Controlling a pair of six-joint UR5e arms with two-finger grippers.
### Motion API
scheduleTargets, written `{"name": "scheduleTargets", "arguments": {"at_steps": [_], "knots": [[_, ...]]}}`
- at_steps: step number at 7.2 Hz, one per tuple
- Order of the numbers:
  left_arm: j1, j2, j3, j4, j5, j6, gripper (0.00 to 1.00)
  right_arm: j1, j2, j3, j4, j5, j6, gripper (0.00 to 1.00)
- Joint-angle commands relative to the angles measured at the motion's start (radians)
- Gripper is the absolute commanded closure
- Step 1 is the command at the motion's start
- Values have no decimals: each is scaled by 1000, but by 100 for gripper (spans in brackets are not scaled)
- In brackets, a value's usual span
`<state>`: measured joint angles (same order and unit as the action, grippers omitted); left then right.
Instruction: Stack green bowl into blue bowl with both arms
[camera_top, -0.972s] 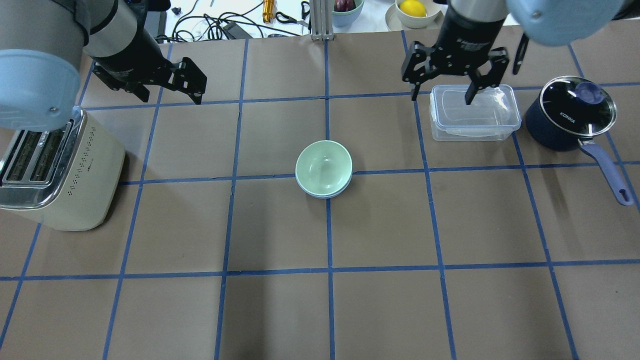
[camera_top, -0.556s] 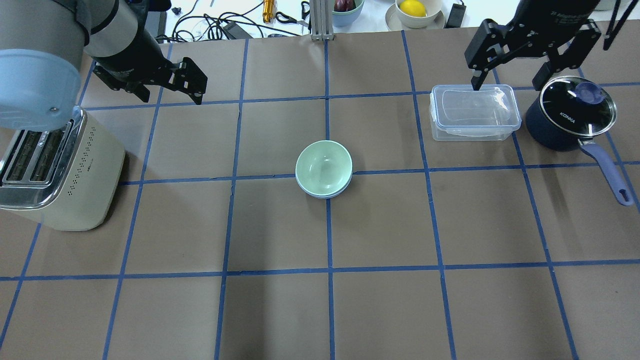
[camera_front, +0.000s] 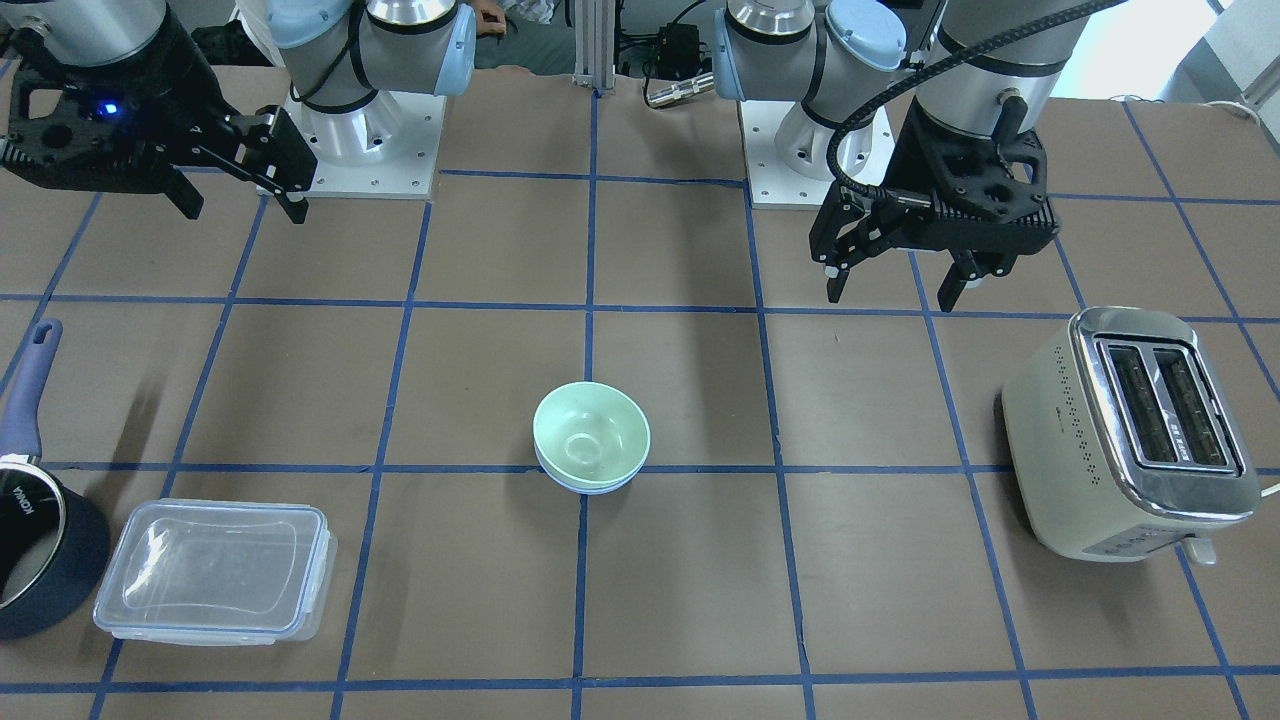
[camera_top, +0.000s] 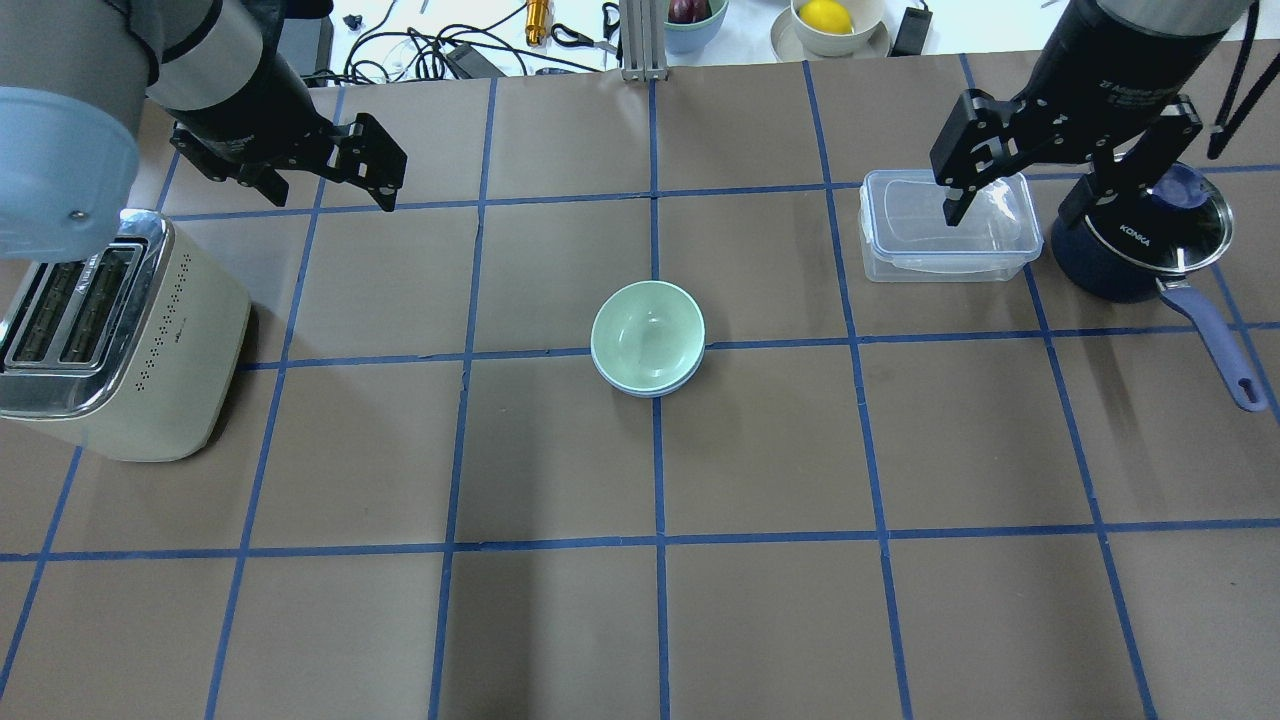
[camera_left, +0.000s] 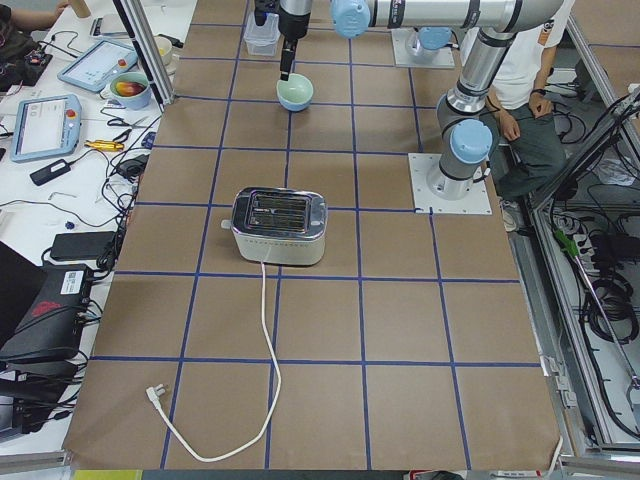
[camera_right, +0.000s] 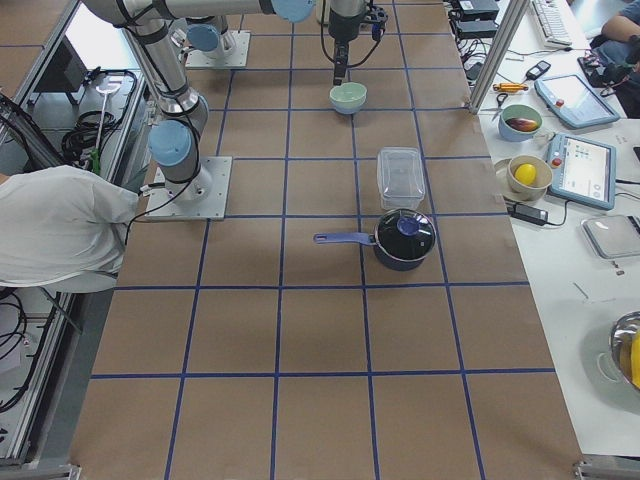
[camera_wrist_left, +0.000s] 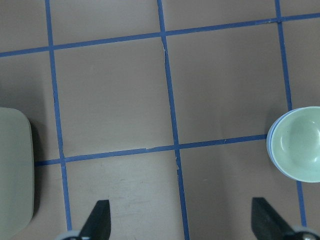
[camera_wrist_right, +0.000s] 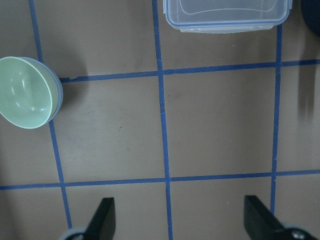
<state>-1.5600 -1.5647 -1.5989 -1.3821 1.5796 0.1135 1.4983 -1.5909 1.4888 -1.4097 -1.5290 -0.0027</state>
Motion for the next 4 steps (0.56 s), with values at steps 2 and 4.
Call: {"name": "scheduleTargets", "arguments": {"at_steps": [2, 4], "knots": [[0, 6, 11, -37, 2, 0, 0, 31, 38, -1, -98, -5, -83, 0], [6, -11, 52, -67, 5, 2, 0, 31, 37, -2, -94, -8, -82, 0]]}}
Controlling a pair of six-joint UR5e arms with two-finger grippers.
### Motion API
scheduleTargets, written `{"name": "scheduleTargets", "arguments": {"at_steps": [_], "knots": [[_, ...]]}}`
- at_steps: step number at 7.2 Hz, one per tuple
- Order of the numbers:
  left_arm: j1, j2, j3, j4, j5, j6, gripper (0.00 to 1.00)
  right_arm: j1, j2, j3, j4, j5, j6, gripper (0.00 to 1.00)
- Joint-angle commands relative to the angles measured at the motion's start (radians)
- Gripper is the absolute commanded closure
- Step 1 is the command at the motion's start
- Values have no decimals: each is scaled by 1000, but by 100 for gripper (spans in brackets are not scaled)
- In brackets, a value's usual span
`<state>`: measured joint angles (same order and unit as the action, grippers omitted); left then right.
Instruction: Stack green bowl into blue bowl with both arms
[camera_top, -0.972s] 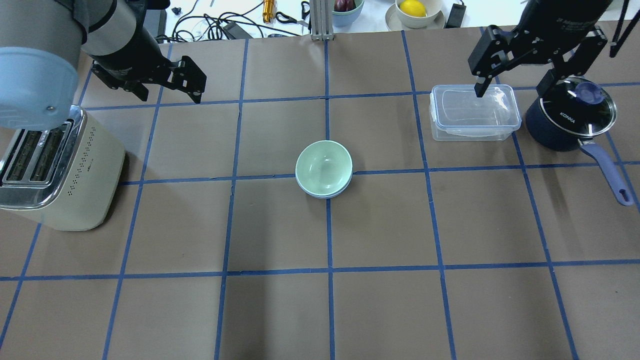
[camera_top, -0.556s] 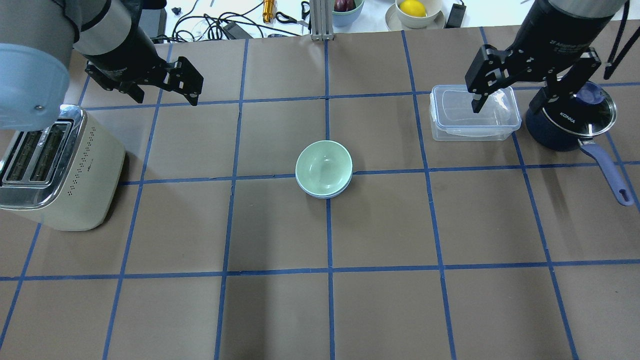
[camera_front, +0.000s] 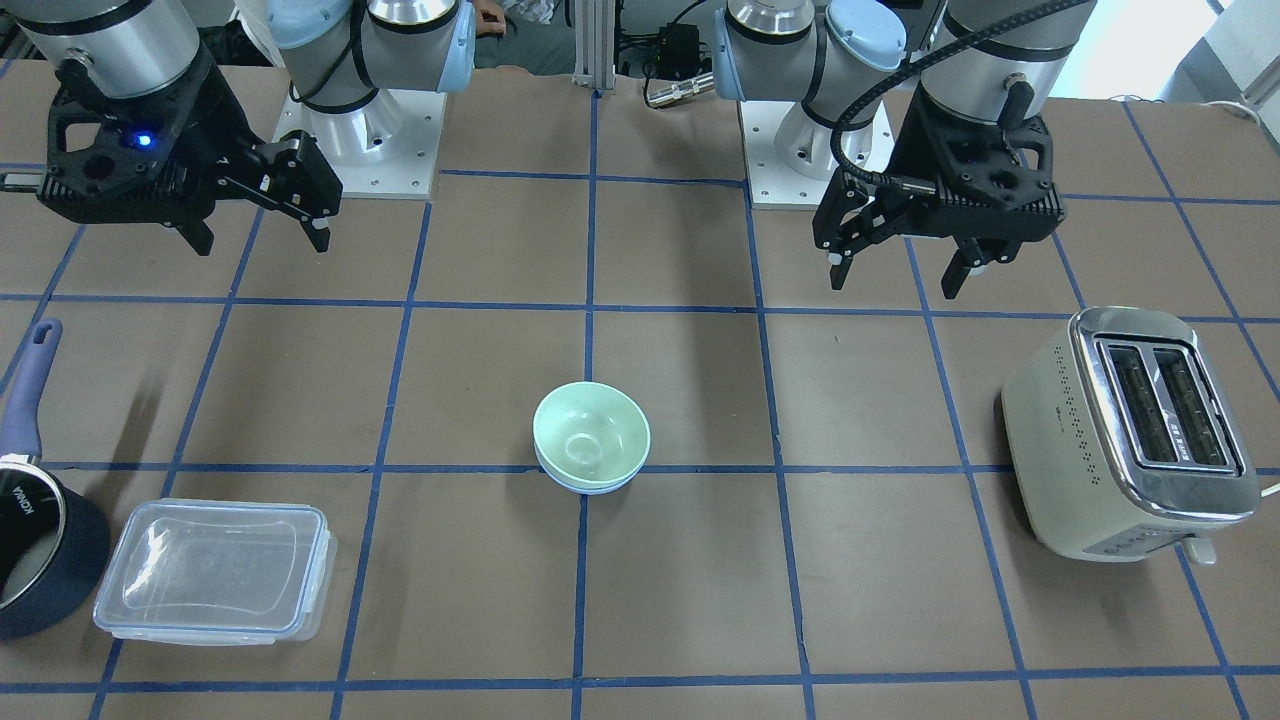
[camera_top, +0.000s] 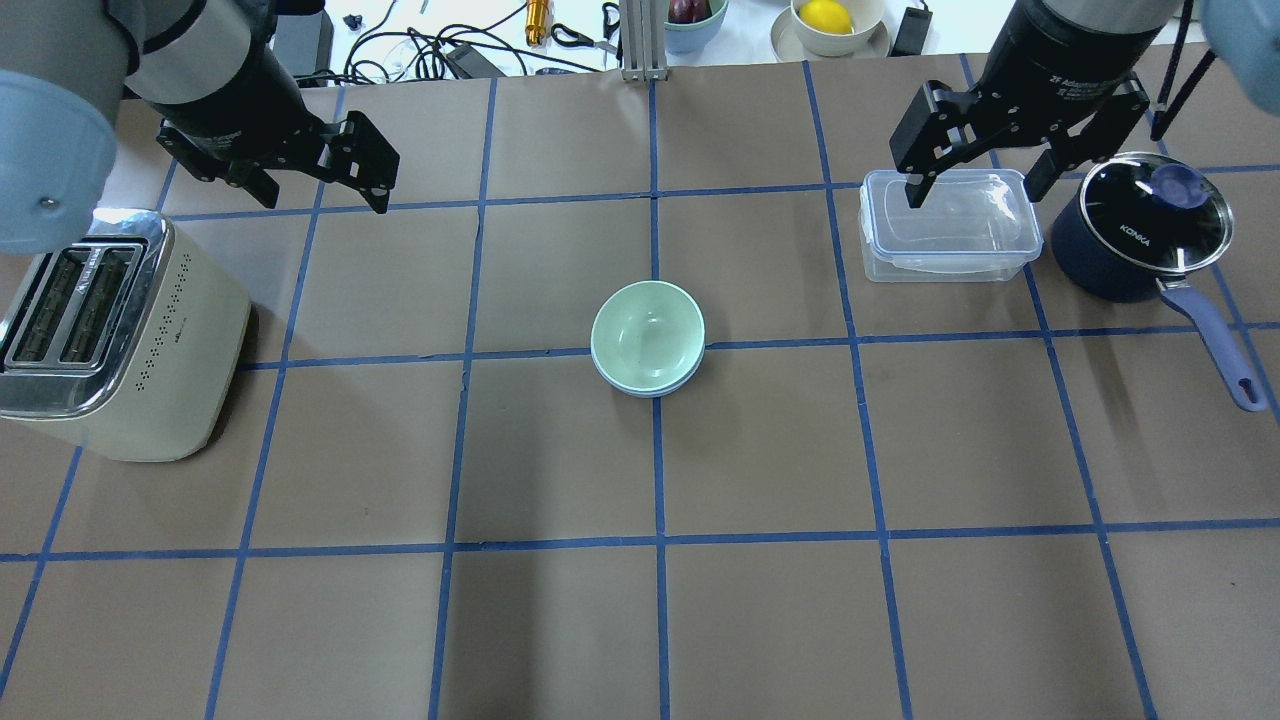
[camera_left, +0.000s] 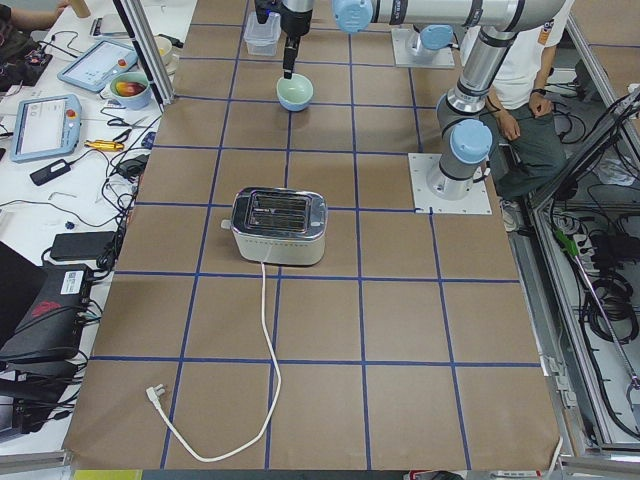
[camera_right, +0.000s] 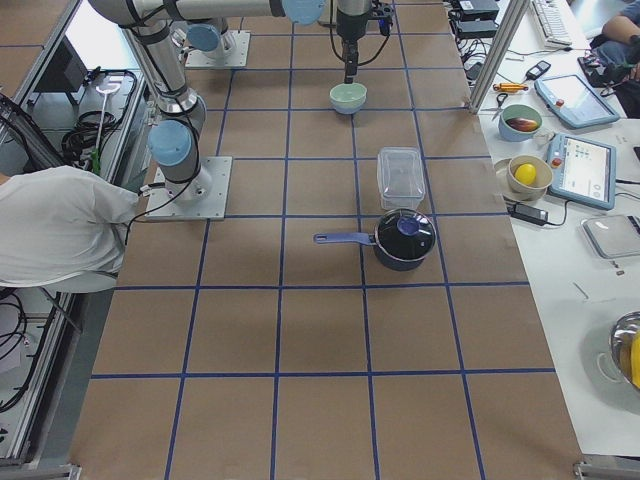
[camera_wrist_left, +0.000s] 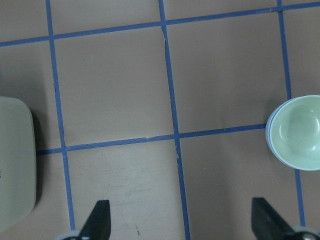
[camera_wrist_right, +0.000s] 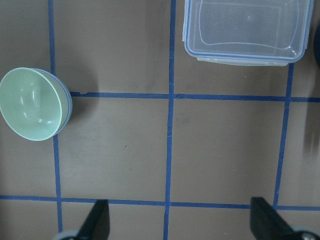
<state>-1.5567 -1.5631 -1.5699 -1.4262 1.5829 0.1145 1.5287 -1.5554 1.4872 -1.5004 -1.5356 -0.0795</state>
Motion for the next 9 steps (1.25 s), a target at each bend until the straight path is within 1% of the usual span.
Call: {"name": "scheduleTargets", "arguments": {"at_steps": [1, 3, 5, 9], "knots": [[3, -14, 27, -23, 2, 1, 0, 1, 0, -1, 0, -1, -5, 0], [3, -8, 15, -23, 2, 1, 0, 1, 2, 1, 2, -1, -5, 0], [3, -6, 11, -23, 2, 1, 0, 1, 0, 1, 2, -26, -3, 0], [3, -8, 8, -23, 2, -1, 0, 1, 2, 1, 2, -26, -5, 0]]}}
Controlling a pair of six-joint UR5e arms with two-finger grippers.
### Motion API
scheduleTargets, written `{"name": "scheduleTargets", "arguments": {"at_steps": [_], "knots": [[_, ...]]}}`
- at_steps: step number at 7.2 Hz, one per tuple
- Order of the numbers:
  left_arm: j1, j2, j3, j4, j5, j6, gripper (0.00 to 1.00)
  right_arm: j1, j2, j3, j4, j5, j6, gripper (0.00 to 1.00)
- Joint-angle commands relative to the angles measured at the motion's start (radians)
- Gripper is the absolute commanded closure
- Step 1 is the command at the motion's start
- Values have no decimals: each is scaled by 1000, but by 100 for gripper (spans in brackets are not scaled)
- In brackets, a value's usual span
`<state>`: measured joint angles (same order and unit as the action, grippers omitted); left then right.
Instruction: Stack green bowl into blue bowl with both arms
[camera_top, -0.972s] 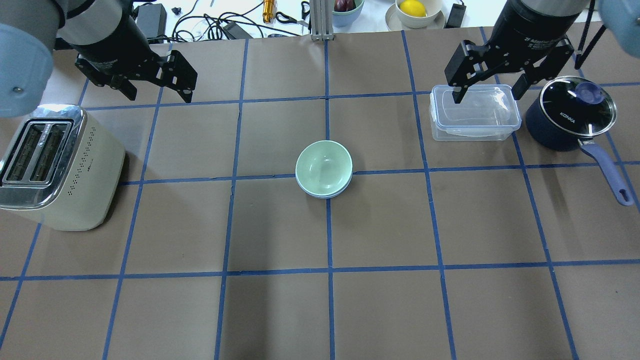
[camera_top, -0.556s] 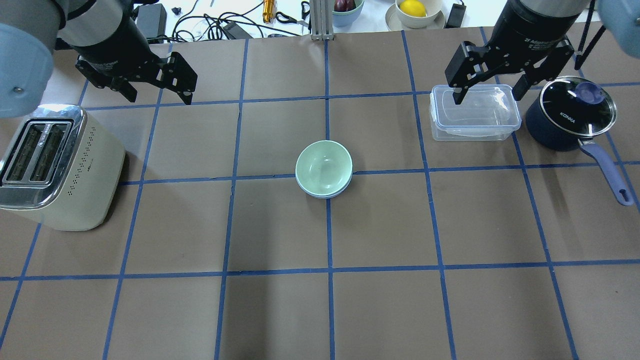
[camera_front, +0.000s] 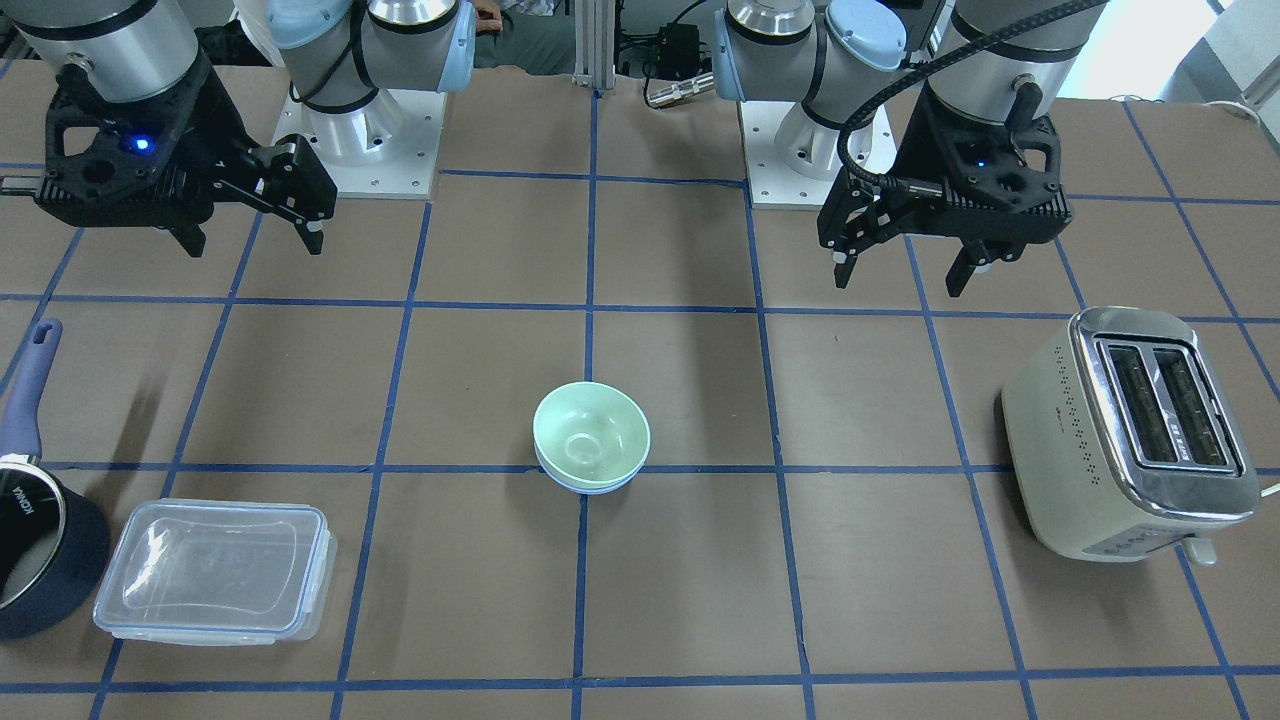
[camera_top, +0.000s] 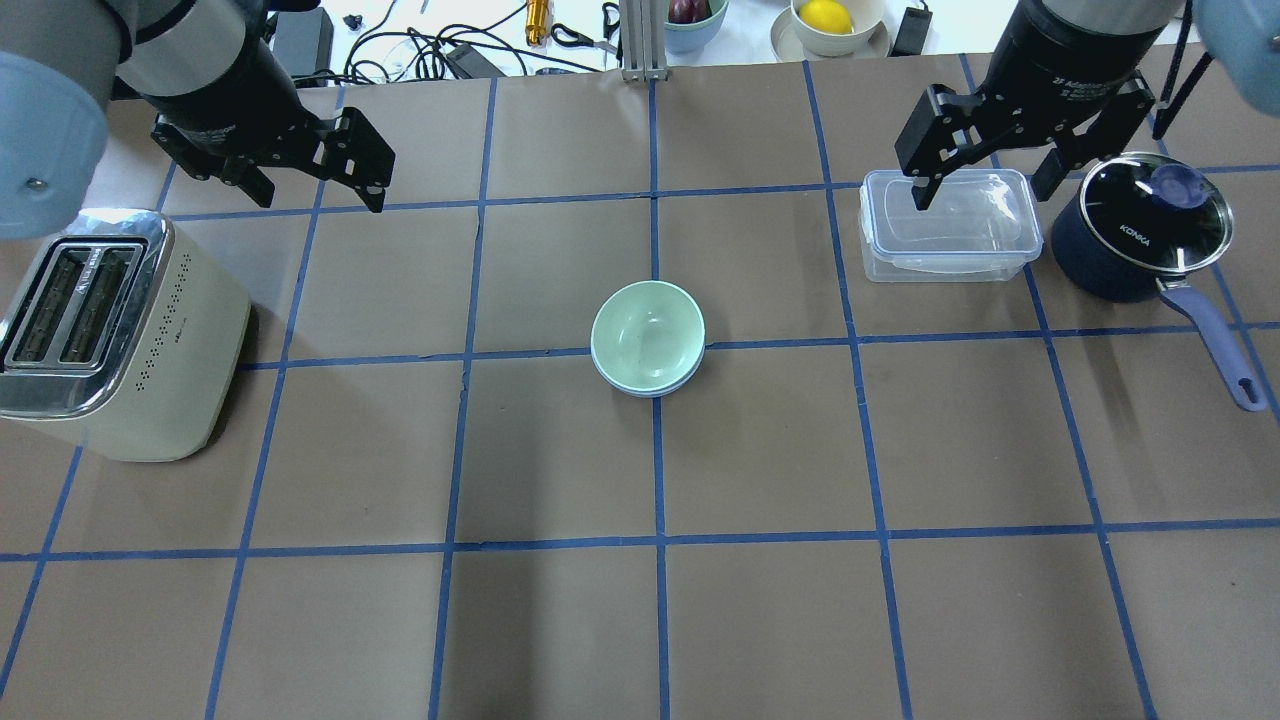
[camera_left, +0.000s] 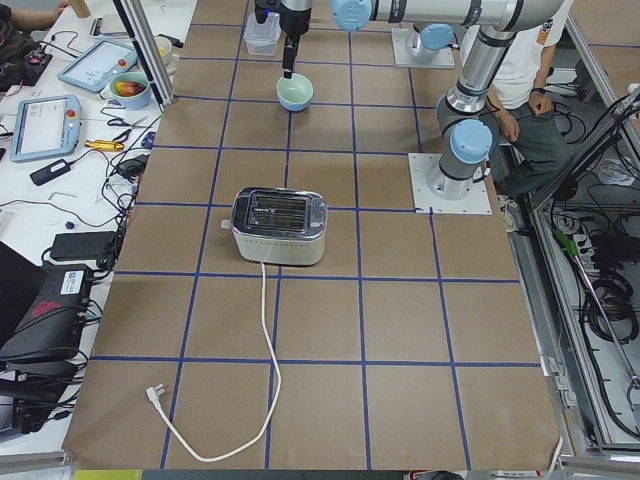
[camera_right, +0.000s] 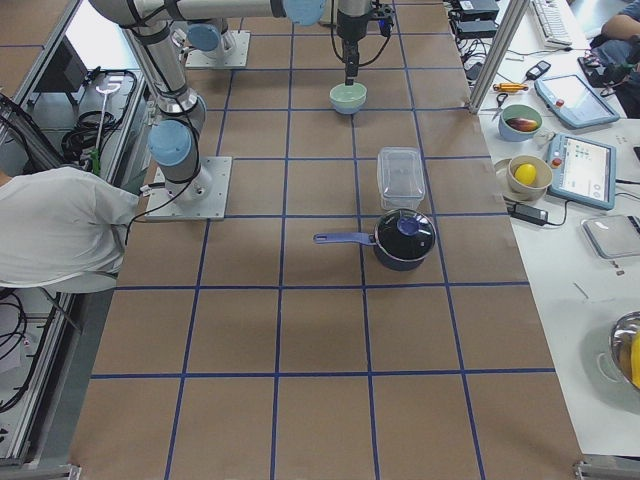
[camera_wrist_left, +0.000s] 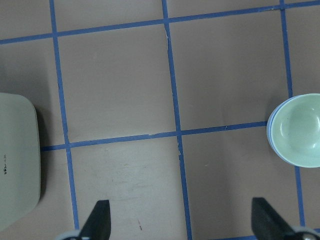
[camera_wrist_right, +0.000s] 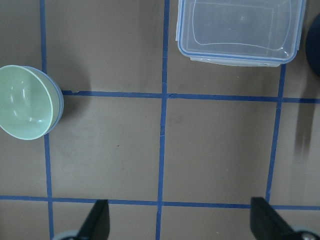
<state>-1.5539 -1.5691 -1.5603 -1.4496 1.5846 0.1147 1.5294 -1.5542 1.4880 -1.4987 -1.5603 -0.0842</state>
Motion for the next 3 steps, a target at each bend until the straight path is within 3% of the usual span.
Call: {"name": "scheduleTargets", "arguments": {"at_steps": [1, 3], "knots": [[0, 3, 0, 0, 0, -1, 0, 0, 0, 0, 0, -1, 0, 0], [-2, -5, 0, 0, 0, -1, 0, 2, 2, 0, 0, -1, 1, 0]]}}
